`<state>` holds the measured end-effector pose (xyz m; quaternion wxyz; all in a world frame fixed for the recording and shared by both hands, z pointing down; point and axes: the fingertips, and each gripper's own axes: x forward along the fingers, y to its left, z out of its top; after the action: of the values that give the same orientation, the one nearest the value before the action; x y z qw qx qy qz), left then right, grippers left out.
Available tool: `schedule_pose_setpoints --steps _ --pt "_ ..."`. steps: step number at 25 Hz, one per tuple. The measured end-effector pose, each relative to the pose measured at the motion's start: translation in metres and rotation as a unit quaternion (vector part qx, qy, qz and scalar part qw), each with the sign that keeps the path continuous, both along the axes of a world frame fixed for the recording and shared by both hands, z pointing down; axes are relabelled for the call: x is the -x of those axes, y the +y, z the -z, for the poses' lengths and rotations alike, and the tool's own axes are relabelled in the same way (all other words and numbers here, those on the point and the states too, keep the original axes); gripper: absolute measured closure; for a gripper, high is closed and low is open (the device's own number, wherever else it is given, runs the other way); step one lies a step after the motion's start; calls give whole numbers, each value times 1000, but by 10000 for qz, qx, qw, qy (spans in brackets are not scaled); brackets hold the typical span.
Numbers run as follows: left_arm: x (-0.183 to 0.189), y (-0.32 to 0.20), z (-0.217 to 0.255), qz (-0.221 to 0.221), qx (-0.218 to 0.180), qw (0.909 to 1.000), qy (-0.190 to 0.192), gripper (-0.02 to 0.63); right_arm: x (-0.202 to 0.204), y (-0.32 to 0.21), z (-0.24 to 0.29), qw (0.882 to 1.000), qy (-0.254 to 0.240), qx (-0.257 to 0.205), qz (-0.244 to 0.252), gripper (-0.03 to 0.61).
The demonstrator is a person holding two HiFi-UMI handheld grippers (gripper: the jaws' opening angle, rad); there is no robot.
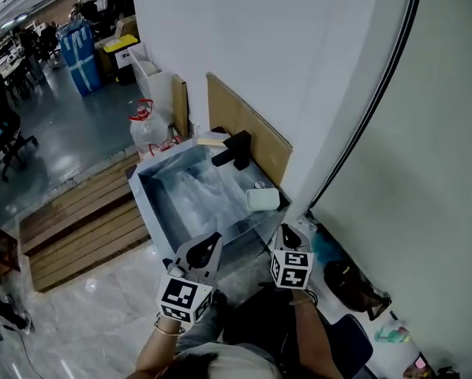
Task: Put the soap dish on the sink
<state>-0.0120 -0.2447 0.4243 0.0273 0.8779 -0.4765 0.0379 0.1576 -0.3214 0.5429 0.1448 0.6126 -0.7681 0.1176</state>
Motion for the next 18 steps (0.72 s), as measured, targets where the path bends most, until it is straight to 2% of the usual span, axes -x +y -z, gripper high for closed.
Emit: schedule_pose_setpoints --steps 18 --pt "2 84 22 74 -261 9996 -54 597 33 93 54 9970 -263 -542 486 551"
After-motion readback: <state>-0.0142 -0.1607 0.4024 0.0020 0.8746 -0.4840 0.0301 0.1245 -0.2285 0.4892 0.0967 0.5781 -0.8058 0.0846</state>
